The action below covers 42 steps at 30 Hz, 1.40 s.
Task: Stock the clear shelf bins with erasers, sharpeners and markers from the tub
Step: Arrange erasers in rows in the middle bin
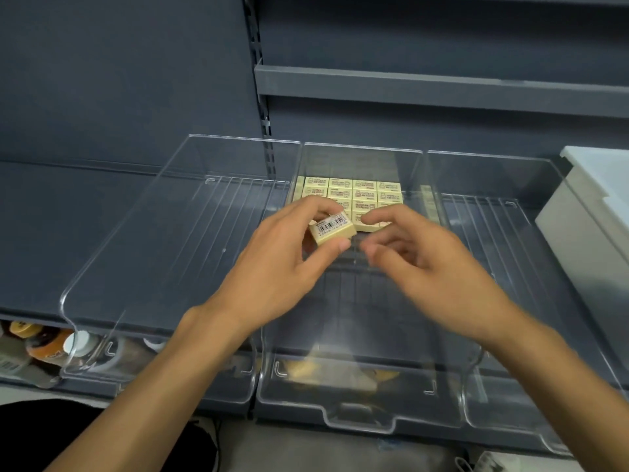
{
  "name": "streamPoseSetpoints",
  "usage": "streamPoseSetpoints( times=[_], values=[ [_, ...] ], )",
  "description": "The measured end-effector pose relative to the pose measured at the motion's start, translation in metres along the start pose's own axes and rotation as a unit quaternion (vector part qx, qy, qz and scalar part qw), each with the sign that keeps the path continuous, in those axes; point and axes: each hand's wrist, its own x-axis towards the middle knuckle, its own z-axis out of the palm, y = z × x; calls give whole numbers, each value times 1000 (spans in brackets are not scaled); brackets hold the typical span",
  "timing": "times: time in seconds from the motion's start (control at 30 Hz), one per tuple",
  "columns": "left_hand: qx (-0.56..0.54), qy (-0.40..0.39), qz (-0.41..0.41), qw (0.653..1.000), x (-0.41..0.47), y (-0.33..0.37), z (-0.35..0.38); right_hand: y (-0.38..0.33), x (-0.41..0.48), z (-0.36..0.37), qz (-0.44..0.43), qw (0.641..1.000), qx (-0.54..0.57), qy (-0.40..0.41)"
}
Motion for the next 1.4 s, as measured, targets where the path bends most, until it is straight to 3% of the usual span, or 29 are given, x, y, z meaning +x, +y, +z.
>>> streamPoseSetpoints(
  times=[0.13, 0.27, 0.37, 0.47, 0.6, 0.77, 0.93, 1.1, 1.4],
  values=[
    [33, -19, 86, 996, 2, 1, -1, -4, -16, -2, -76, 995, 70, -1],
    [34, -43, 91, 994, 4, 5, 1, 3, -15, -1, -118, 991, -50, 26],
    [-30, -62, 66, 995, 5, 12, 3, 6, -18, 2, -142, 978, -148, 43],
    [-101, -83, 27, 991, 5, 17, 0, 4, -18, 1, -164, 968, -182, 56],
    [-105, -118, 23, 987, 6, 21, 1, 4, -17, -9, -177, 960, -215, 31],
    [13, -142, 19, 990, 5, 21, 6, 2, -11, -19, -78, 972, -221, 4],
    [129, -88, 28, 987, 4, 20, 10, 5, 20, -17, 26, 932, -361, -9],
    [75, -107, -4, 991, 7, 18, 8, 12, 56, 9, 112, 893, -431, -64],
    [81, -116, -12, 990, 8, 19, 9, 17, 66, 9, 140, 889, -434, -44]
  ],
)
